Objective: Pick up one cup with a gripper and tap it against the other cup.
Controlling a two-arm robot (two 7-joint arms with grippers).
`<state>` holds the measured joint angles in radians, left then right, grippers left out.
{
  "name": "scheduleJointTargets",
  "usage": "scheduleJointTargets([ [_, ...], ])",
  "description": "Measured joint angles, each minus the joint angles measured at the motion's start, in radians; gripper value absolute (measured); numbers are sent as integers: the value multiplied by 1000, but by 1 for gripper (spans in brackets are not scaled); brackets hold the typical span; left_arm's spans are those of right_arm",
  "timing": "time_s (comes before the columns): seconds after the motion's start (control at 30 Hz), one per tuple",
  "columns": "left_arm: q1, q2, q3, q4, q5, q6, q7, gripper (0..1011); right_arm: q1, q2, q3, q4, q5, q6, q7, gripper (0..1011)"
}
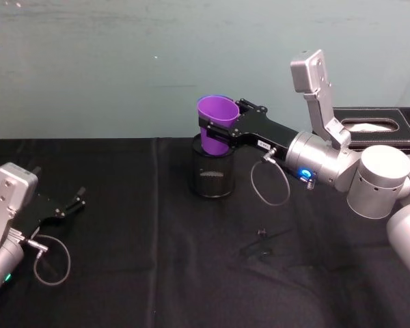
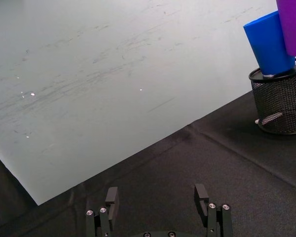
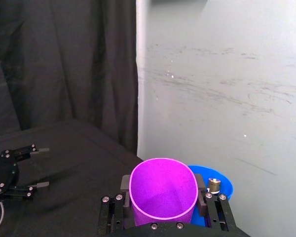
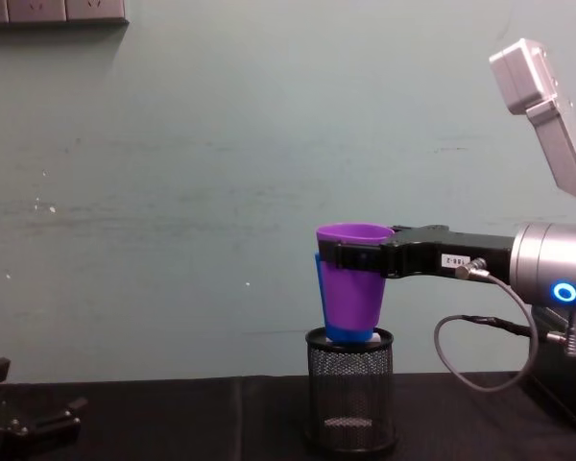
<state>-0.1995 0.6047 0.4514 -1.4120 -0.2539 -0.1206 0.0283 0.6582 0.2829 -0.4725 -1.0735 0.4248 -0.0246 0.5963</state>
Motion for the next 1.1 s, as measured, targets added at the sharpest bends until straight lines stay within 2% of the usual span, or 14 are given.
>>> scheduleJointTargets([
  [1.1, 0, 0, 0, 0, 0, 0, 0, 1000, 0, 0, 0, 0, 1, 0, 1, 739],
])
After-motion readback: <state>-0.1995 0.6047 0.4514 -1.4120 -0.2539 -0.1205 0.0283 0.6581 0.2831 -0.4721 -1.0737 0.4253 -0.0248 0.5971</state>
